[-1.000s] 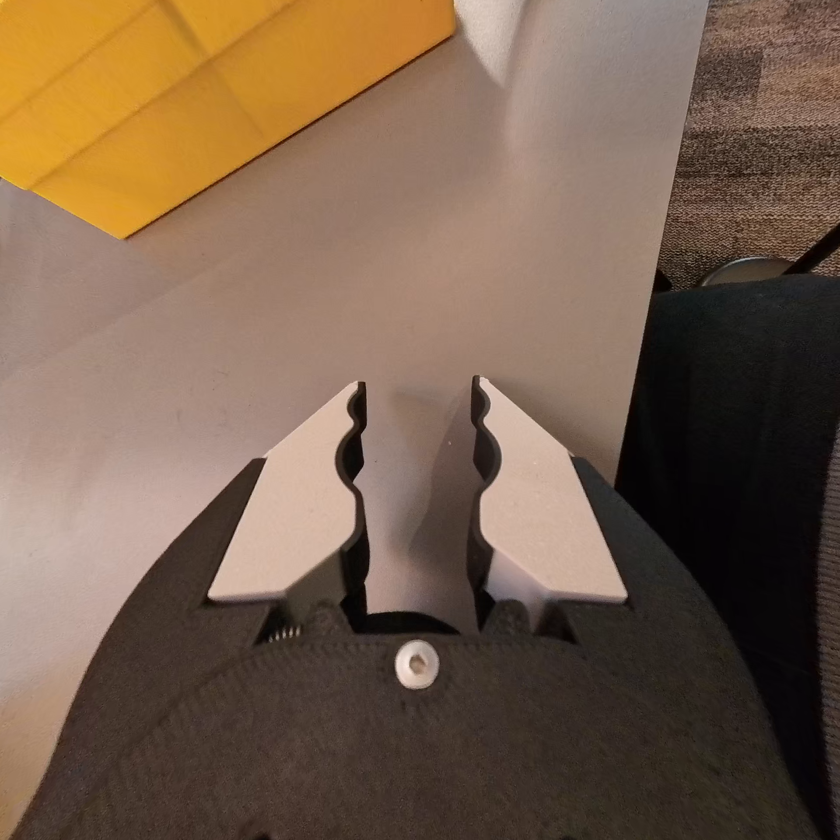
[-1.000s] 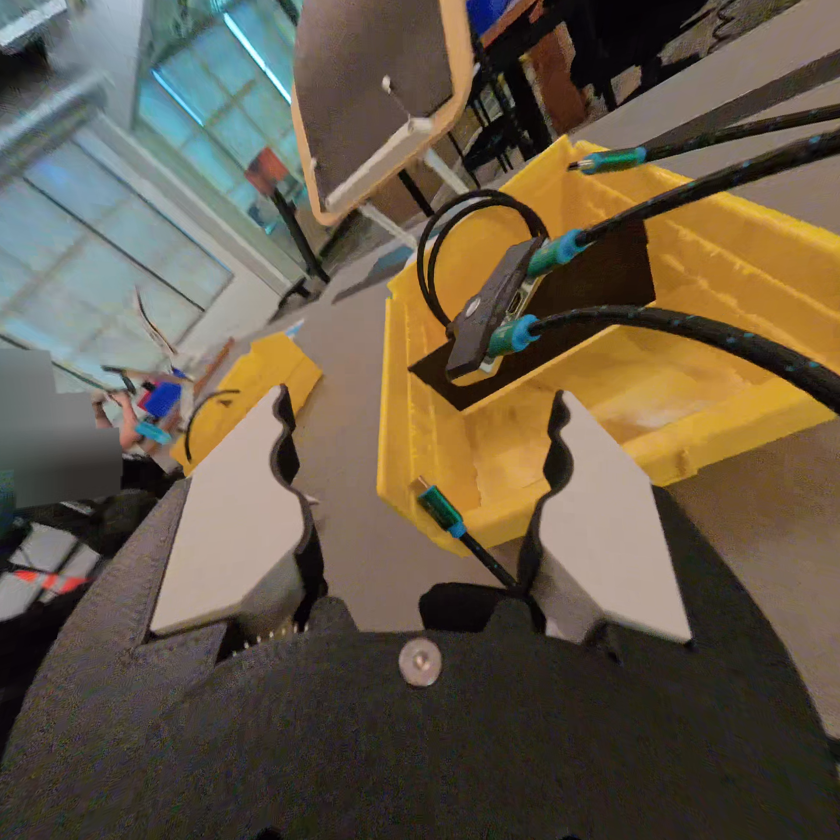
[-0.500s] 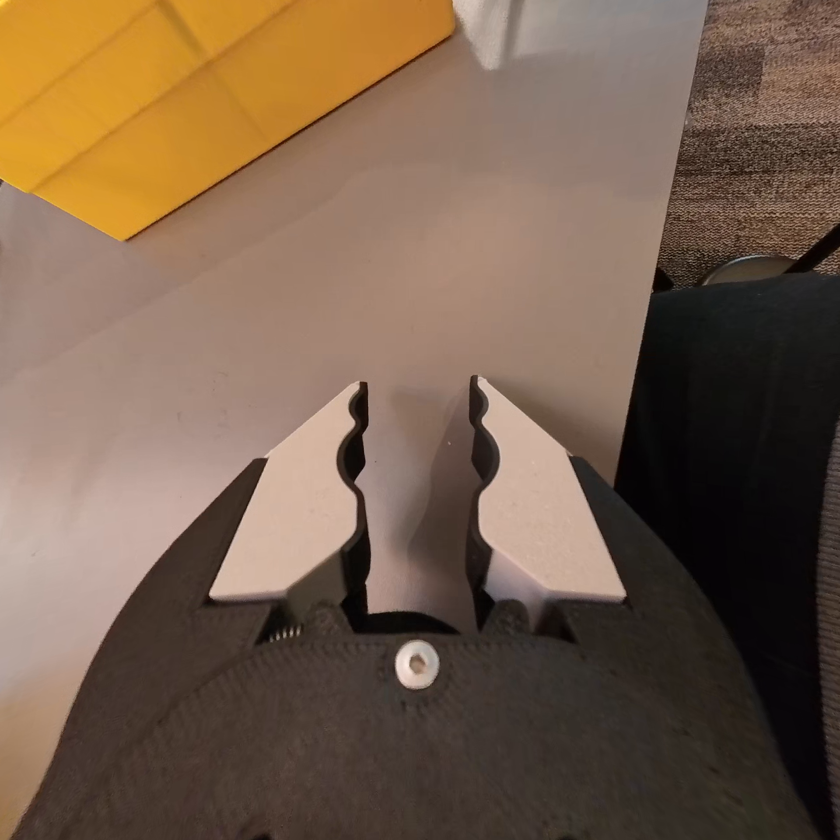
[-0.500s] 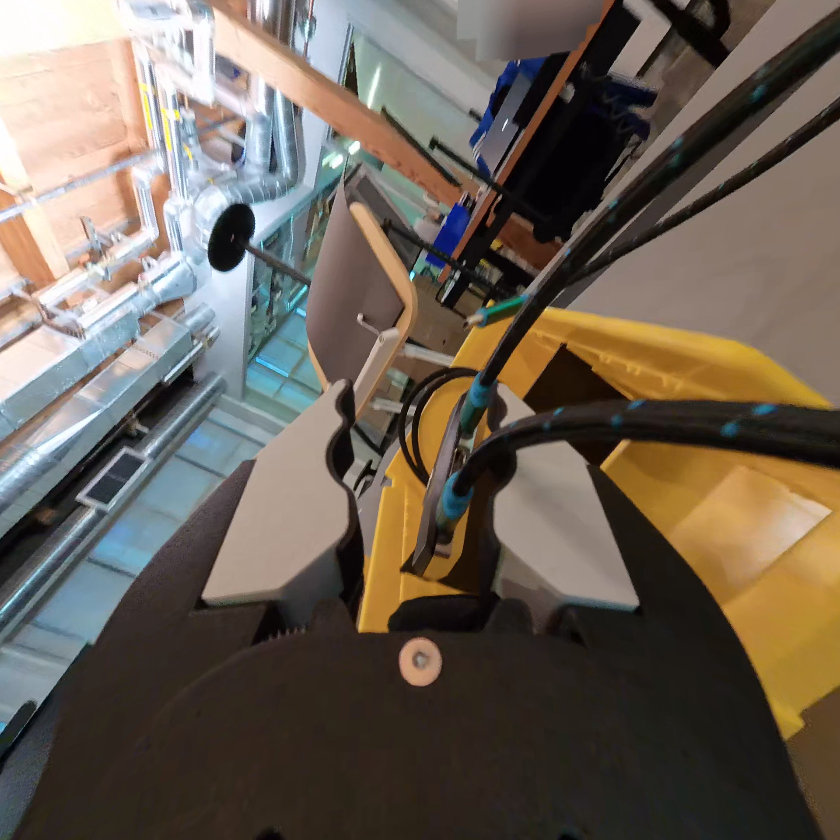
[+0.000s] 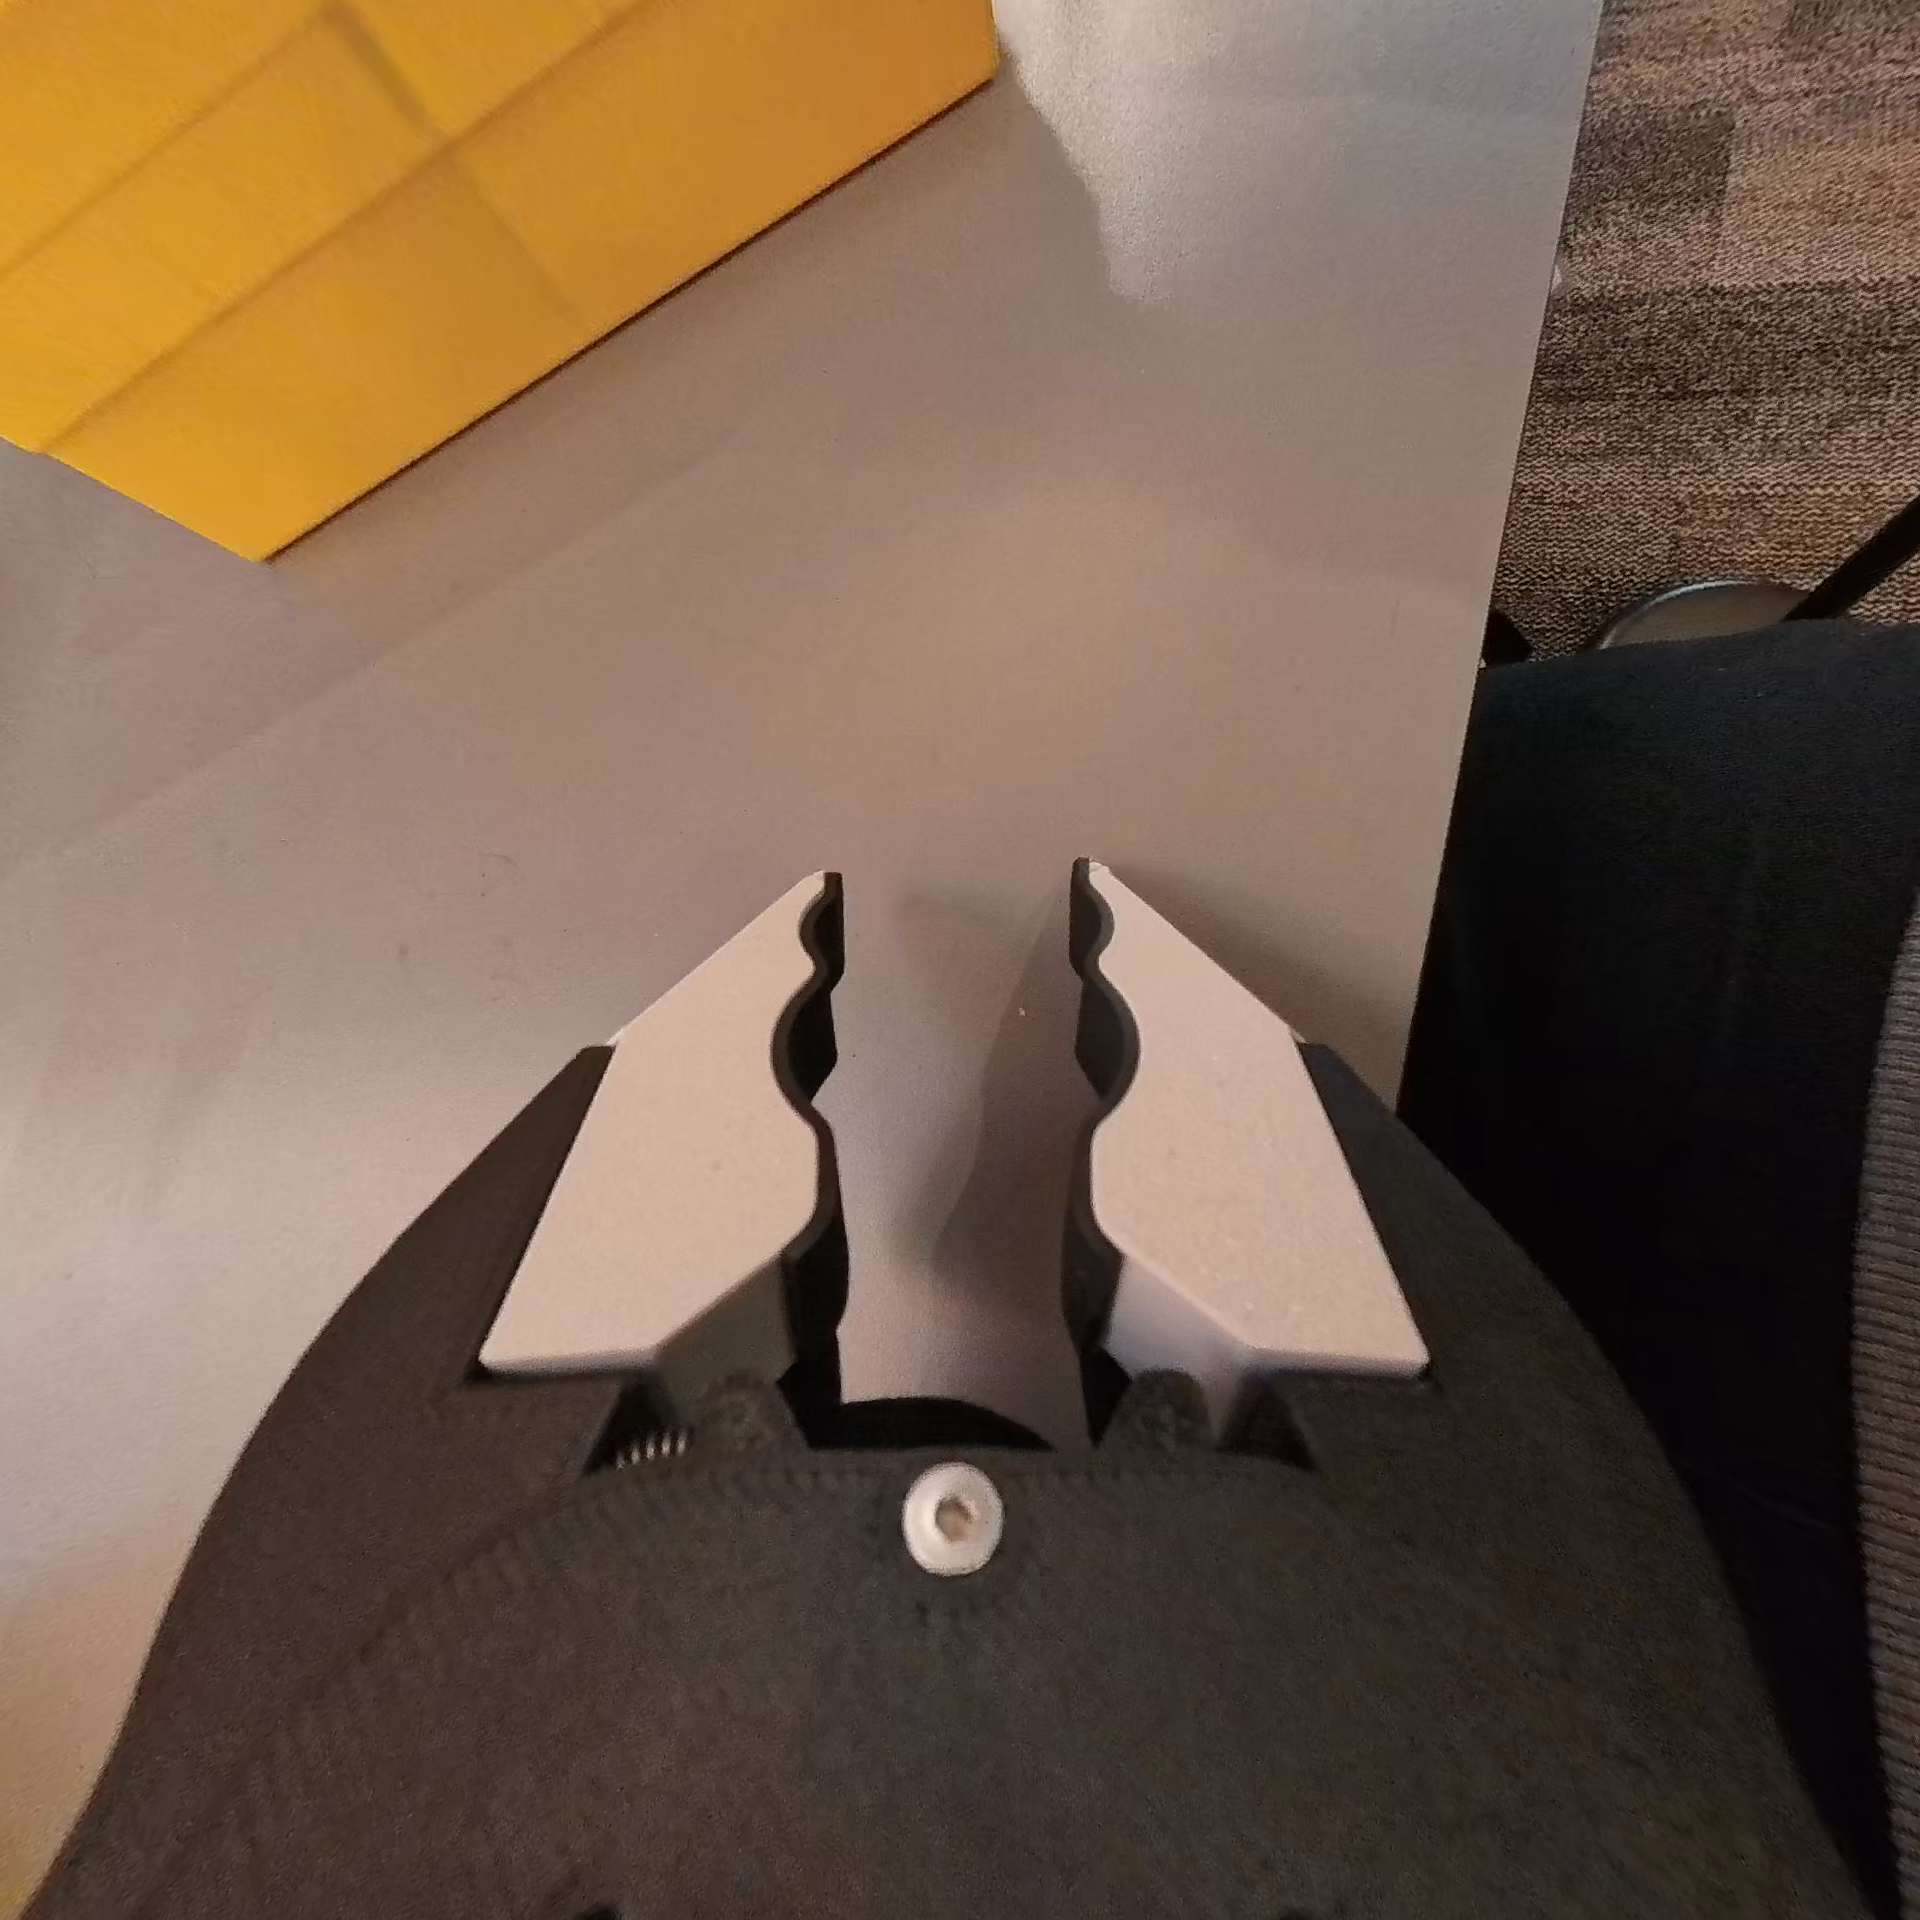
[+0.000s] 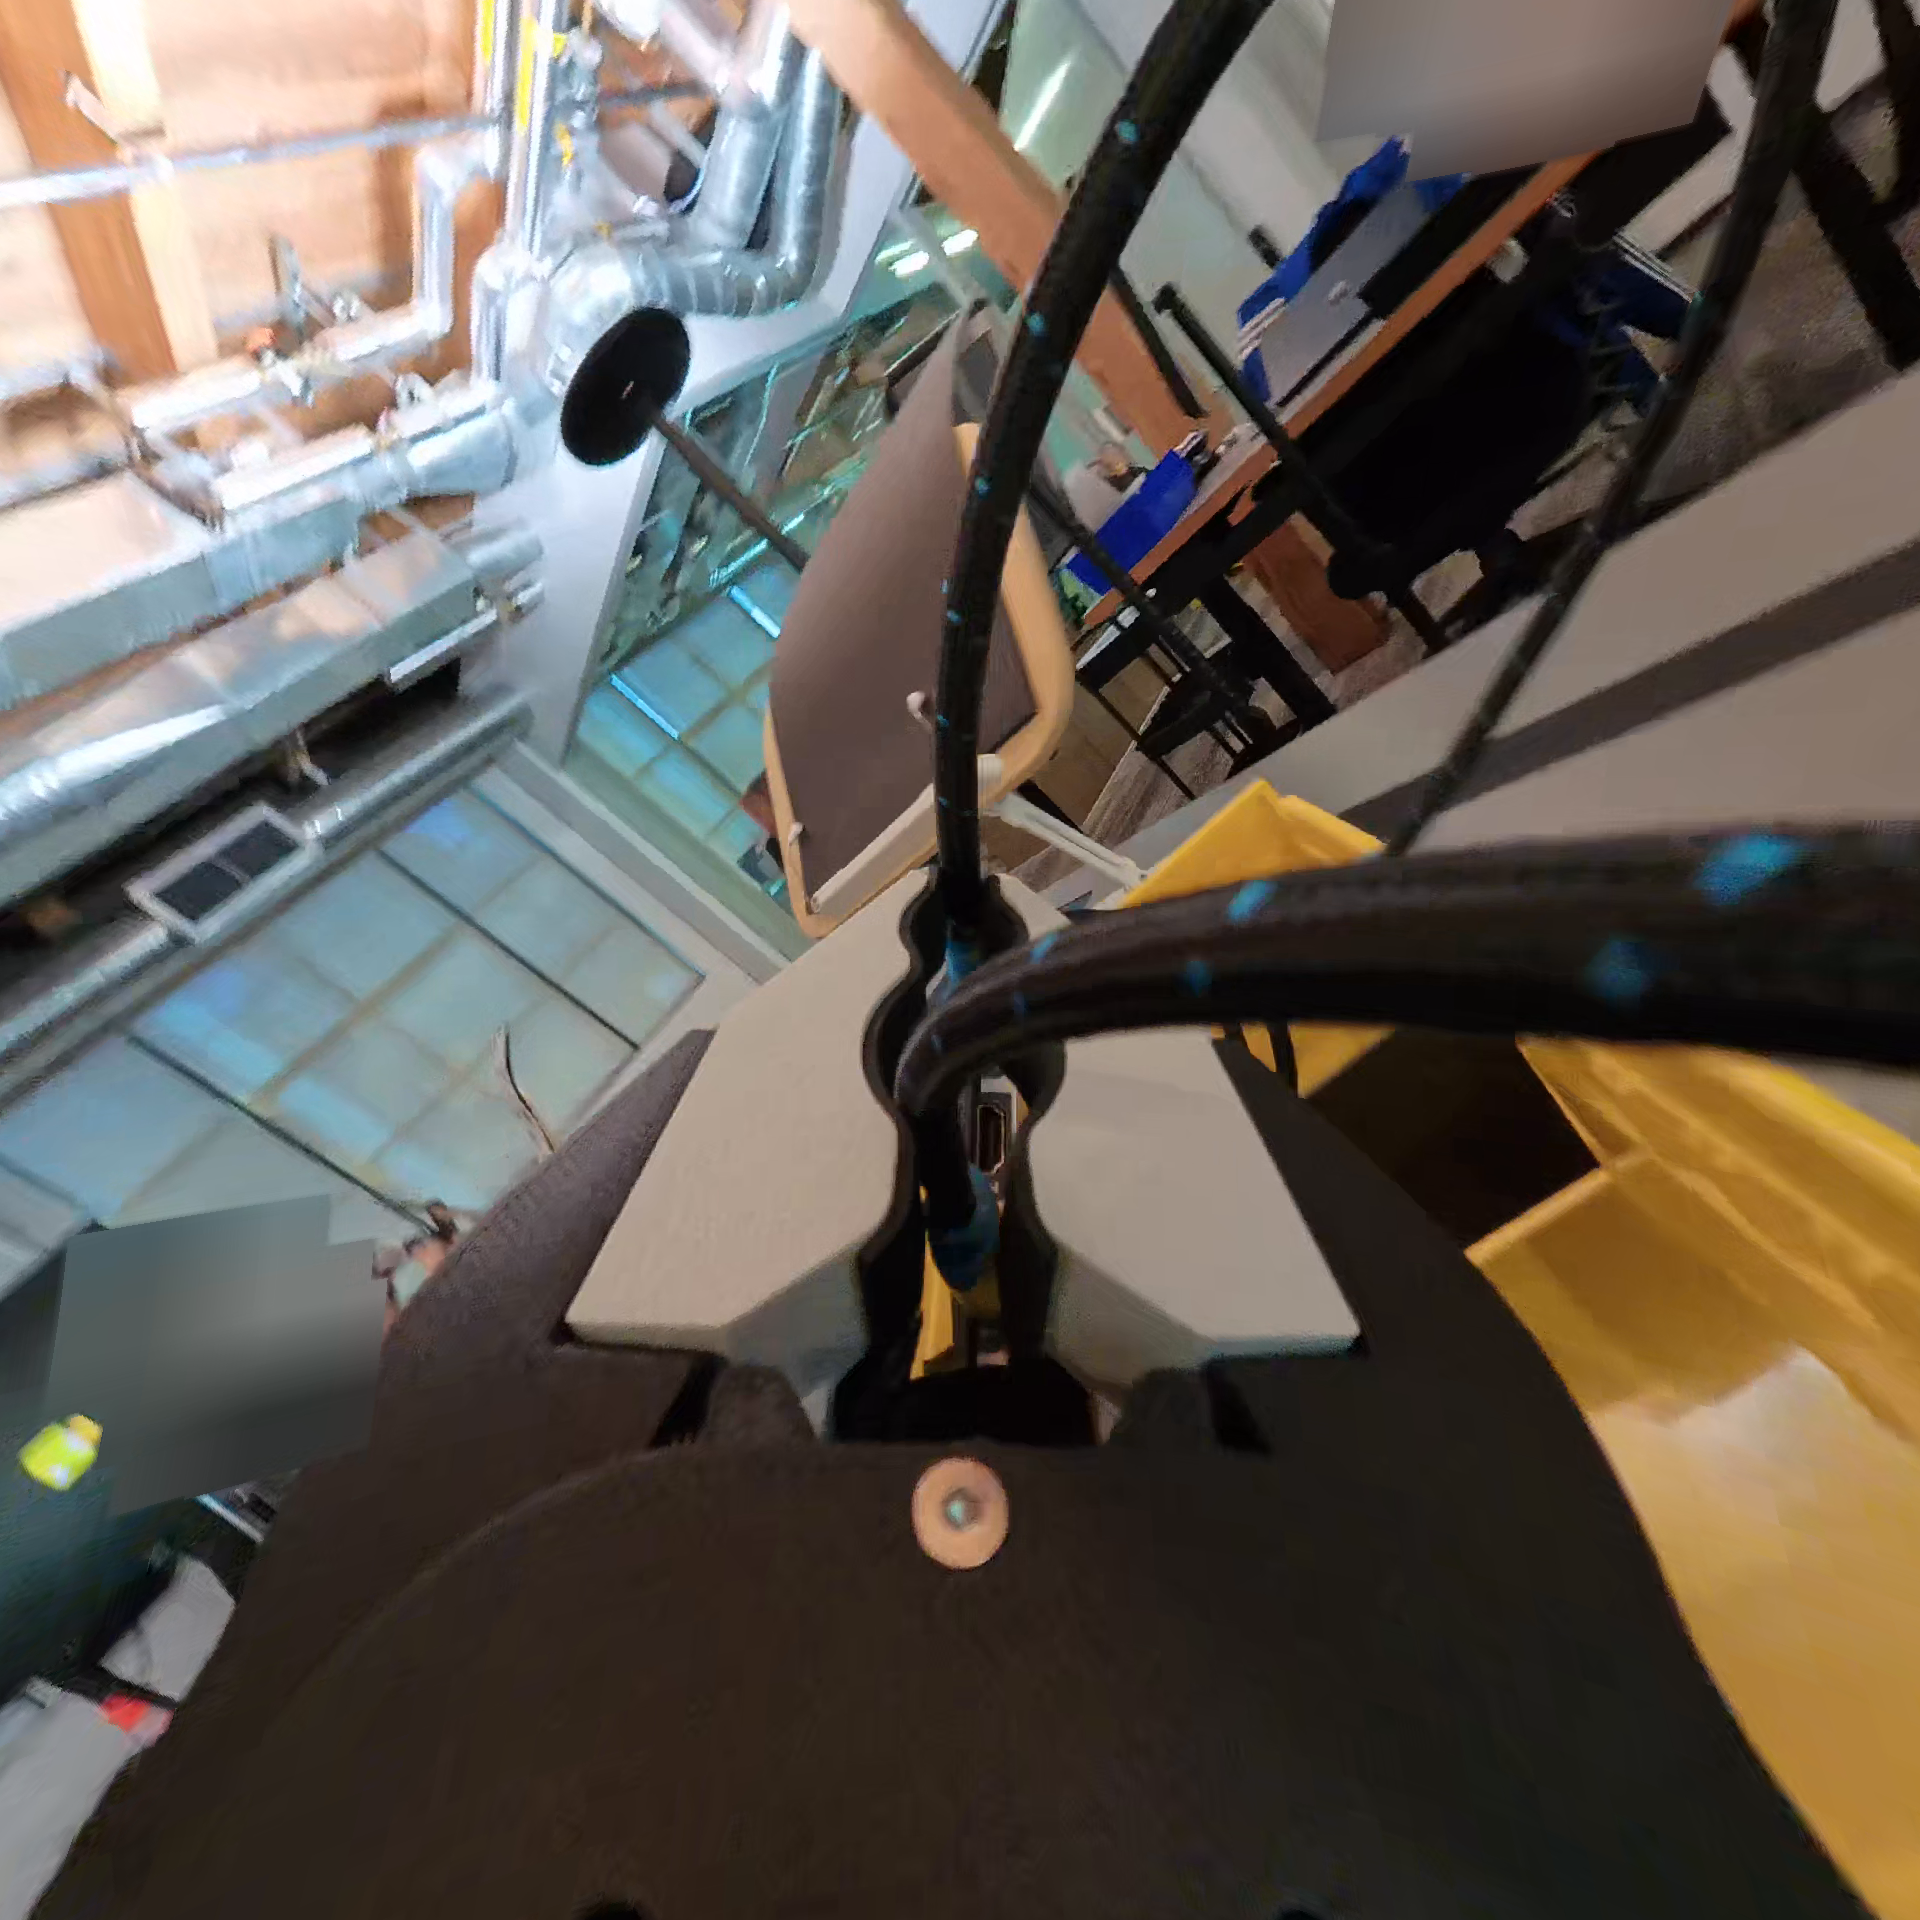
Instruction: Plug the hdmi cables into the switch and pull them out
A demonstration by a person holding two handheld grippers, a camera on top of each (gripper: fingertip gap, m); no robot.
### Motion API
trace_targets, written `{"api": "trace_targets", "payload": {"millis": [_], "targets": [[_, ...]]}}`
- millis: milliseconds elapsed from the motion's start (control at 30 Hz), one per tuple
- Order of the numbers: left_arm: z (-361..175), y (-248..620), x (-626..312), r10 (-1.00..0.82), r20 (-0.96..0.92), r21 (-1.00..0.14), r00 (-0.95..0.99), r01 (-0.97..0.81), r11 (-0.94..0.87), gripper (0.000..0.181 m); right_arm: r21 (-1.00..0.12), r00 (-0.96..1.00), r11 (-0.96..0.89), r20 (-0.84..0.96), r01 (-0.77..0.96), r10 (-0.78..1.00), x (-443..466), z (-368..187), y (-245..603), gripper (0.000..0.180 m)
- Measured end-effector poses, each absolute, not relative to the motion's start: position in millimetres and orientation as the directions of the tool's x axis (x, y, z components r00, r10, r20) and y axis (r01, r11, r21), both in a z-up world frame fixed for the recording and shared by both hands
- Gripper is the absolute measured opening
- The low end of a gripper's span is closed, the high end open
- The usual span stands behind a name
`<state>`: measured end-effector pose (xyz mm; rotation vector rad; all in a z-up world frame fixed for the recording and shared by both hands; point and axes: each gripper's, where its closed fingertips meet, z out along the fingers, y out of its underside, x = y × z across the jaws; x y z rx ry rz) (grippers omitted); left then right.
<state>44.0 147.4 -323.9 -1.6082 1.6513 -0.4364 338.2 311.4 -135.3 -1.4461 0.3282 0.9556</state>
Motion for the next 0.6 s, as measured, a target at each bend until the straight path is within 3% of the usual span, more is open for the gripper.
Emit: {"api": "trace_targets", "payload": {"millis": [33,133,300,500,600], "targets": [[-324.0,147.4,44.0,-0.953,-0.285,-0.712,0.099,-0.687,0.142,0.041,-0.731,0.650,-0.146,-0.666,-0.666,0.367,332.5,-124.5,309.7,0.003],[-323.9,147.3,44.1,-0.953,-0.286,-0.712,0.099,-0.687,0.143,0.041,-0.835,0.722,-0.176,-0.541,-0.521,0.431,312.9,-94.0,309.4,0.003],[-323.9,147.2,44.1,-0.952,-0.291,-0.712,0.098,-0.687,0.146,0.041,-0.966,0.774,-0.229,-0.237,-0.121,0.588,272.3,-52.2,312.9,0.002],[-324.0,147.0,44.3,-0.952,-0.290,-0.712,0.098,-0.687,0.146,0.041,-0.915,0.595,-0.207,0.043,0.346,0.802,211.4,-37.0,326.4,0.002],[-323.9,146.6,44.5,-0.950,-0.297,-0.710,0.094,-0.687,0.154,0.041,-0.869,0.492,-0.206,0.048,0.450,0.869,190.6,-41.8,335.9,0.003]]}}
